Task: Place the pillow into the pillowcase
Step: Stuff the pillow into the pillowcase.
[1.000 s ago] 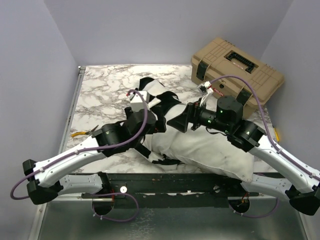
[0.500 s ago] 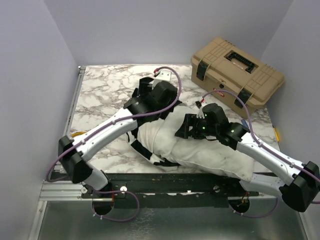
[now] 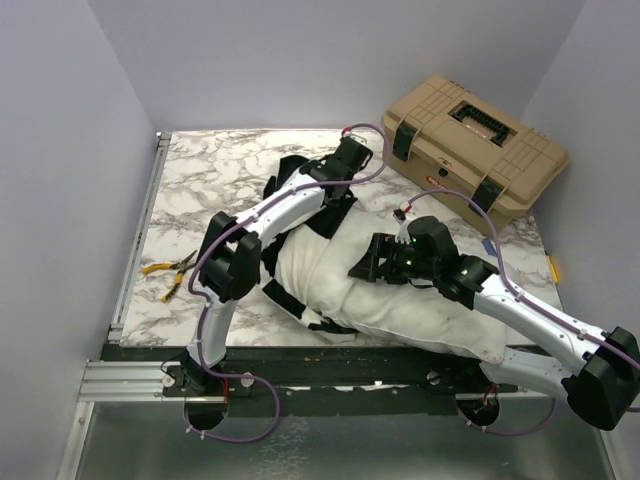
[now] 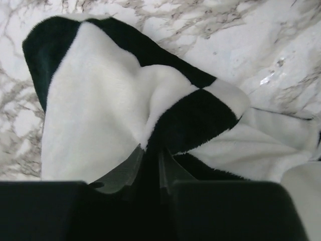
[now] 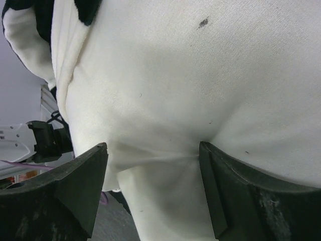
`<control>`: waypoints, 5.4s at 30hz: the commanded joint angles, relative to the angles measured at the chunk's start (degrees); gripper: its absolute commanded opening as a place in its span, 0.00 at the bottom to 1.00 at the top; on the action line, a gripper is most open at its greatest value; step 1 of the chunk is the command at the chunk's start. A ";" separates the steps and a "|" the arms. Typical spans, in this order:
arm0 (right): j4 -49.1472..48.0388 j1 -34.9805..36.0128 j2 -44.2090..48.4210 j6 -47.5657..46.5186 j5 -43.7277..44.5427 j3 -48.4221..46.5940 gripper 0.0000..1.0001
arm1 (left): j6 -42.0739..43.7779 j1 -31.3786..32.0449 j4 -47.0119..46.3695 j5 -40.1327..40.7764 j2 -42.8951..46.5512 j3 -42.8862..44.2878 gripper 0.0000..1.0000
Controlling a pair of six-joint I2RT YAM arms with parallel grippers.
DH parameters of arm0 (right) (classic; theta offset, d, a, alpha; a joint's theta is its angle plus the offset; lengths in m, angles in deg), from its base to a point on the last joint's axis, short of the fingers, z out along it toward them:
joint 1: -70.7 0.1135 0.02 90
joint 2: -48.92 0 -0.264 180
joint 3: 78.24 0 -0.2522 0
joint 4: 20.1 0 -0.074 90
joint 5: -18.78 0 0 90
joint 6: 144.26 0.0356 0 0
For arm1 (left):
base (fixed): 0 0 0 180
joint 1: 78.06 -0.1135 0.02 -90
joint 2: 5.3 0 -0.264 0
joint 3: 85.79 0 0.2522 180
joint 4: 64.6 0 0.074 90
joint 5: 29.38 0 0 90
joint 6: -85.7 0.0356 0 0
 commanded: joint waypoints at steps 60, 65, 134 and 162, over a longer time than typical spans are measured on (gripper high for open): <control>1.66 -13.53 -10.49 -1.52 -24.52 -14.39 0.71 | -5.07 6.03 -0.44 0.39 31.40 -24.02 0.00; -13.56 -10.06 -17.00 5.52 -27.97 -11.15 0.55 | -8.76 7.87 -1.56 -12.27 33.51 -19.61 0.00; -37.25 2.22 -34.35 15.21 -12.81 -7.76 0.82 | -26.53 19.46 -14.02 -10.09 54.25 -37.12 0.00; -83.37 2.96 -41.46 43.35 -5.17 -4.93 0.00 | -33.67 29.40 -15.77 -12.52 46.35 -26.47 0.00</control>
